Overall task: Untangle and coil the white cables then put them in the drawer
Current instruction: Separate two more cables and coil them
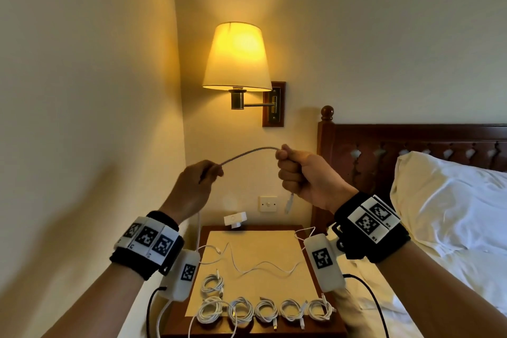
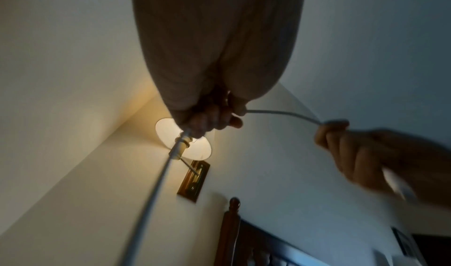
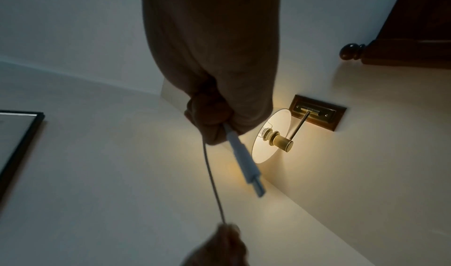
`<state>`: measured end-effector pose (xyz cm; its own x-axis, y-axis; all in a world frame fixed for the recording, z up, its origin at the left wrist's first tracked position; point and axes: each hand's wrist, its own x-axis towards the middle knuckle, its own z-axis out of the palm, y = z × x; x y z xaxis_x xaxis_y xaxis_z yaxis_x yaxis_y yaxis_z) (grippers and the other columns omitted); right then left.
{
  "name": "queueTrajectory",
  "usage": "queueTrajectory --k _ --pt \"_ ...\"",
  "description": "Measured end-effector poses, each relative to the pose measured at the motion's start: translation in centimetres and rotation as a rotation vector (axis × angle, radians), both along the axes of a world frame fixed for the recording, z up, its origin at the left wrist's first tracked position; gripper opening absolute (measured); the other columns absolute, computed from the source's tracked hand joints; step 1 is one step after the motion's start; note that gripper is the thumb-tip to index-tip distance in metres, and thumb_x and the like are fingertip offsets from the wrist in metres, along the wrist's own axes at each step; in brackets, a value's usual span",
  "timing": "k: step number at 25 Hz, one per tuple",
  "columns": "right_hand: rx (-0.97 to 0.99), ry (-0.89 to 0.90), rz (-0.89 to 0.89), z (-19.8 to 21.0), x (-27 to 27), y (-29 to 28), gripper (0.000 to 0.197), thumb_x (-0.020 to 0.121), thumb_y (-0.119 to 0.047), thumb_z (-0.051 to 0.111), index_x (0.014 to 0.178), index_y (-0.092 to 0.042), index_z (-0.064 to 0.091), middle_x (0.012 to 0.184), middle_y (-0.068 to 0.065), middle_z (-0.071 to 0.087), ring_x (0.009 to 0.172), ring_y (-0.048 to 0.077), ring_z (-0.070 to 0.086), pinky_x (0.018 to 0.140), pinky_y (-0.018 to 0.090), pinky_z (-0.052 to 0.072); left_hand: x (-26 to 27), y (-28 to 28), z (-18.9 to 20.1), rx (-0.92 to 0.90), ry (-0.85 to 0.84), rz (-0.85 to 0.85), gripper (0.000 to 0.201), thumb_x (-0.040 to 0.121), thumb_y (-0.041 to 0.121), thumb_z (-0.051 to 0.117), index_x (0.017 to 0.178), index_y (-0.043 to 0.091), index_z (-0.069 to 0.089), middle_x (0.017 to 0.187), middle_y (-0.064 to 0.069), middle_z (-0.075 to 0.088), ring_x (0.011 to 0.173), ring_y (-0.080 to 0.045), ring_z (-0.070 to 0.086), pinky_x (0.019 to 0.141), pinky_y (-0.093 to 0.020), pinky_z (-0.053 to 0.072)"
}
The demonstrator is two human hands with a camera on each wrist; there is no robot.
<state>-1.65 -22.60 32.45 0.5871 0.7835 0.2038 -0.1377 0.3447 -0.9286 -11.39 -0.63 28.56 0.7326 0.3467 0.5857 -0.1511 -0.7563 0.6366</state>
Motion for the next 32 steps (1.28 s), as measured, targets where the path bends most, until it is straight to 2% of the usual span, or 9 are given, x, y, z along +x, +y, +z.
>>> queueTrajectory --k 3,5,7,8,10,13,18,24,32 --pt "0.166 0.096 -0.081 1.0 0.6 -0.4 0.036 0.106 -0.027 0.030 0.082 -0.013 0.052 0.055 -0.006 0.027 0.044 0.007 0.025 0.041 0.019 0.028 -0.2 -1.5 -3.8 -0.198 0.158 -0.070 0.028 0.101 0.020 0.042 0.079 0.014 0.059 0.066 -0.009 0.051 0.053 -0.018 0.046 0.055 -0.032 0.039" --pt "0.152 0.049 -0.147 1.2 0.9 -0.4 0.033 0.105 -0.026 0.034 0.084 -0.012 0.055 0.058 -0.004 0.039 0.048 0.008 0.037 0.048 0.020 0.038 -1.2 -4.1 -5.1 -0.309 0.444 -0.191 0.034 0.102 0.023 0.041 0.071 0.016 0.055 0.061 -0.003 0.047 0.045 -0.012 0.041 0.047 -0.028 0.034" --pt "0.004 -0.124 -0.199 0.9 0.7 0.1 0.031 0.104 -0.025 0.039 0.089 -0.008 0.060 0.066 0.003 0.059 0.060 0.015 0.059 0.061 0.025 0.051 -2.4 -7.0 -3.5 -0.226 0.742 -0.343 0.039 0.101 0.031 0.041 0.066 0.019 0.053 0.056 0.003 0.041 0.042 -0.008 0.033 0.043 -0.023 0.027" --pt "-0.077 -0.230 -0.223 0.5 0.5 0.3 0.030 0.104 -0.023 0.040 0.092 -0.006 0.062 0.072 0.008 0.066 0.066 0.020 0.066 0.066 0.029 0.054 -2.7 -8.0 -1.9 -0.134 0.756 -0.381 0.040 0.101 0.032 0.042 0.064 0.019 0.052 0.053 0.004 0.039 0.041 -0.008 0.030 0.043 -0.022 0.025" --pt "-0.176 -0.372 -0.254 0.0 0.0 0.6 0.030 0.103 -0.021 0.042 0.093 -0.002 0.063 0.077 0.011 0.071 0.071 0.021 0.071 0.066 0.029 0.056 -3.1 -9.0 1.8 0.036 0.514 -0.373 0.040 0.100 0.032 0.044 0.063 0.017 0.052 0.051 0.004 0.037 0.042 -0.009 0.029 0.045 -0.022 0.026" --pt "-0.161 -0.387 -0.240 -0.1 -0.8 0.3 0.032 0.103 -0.019 0.041 0.098 0.002 0.063 0.074 0.009 0.072 0.069 0.018 0.071 0.063 0.024 0.056 -3.0 -8.5 5.3 0.218 0.158 -0.289 0.039 0.100 0.030 0.044 0.065 0.016 0.052 0.051 0.005 0.040 0.045 -0.004 0.034 0.049 -0.016 0.030" --pt "-0.097 -0.380 -0.191 -0.2 -1.5 0.5 0.035 0.105 -0.020 0.038 0.097 0.000 0.064 0.078 0.013 0.070 0.075 0.025 0.070 0.071 0.032 0.058 -0.5 -7.5 5.7 0.305 -0.095 -0.177 0.037 0.101 0.026 0.045 0.063 0.029 0.047 0.053 0.011 0.043 0.050 -0.004 0.043 0.052 -0.013 0.030" --pt "-0.077 -0.258 -0.153 -0.7 -1.8 0.6 0.036 0.105 -0.024 0.038 0.092 -0.006 0.065 0.073 0.007 0.066 0.068 0.018 0.065 0.071 0.029 0.055 1.7 -6.3 3.9 0.214 -0.174 -0.120 0.035 0.101 0.029 0.045 0.069 0.018 0.052 0.057 0.003 0.047 0.055 -0.010 0.041 0.057 -0.026 0.033" --pt "0.049 0.164 0.016 0.1 -1.8 0.2 0.028 0.103 -0.022 0.038 0.087 -0.010 0.057 0.062 -0.002 0.052 0.052 0.008 0.052 0.054 0.019 0.047 3.6 -3.8 -1.0 -0.046 -0.096 -0.254 0.040 0.103 0.030 0.038 0.069 0.011 0.049 0.059 0.004 0.040 0.053 -0.006 0.035 0.055 -0.022 0.030"
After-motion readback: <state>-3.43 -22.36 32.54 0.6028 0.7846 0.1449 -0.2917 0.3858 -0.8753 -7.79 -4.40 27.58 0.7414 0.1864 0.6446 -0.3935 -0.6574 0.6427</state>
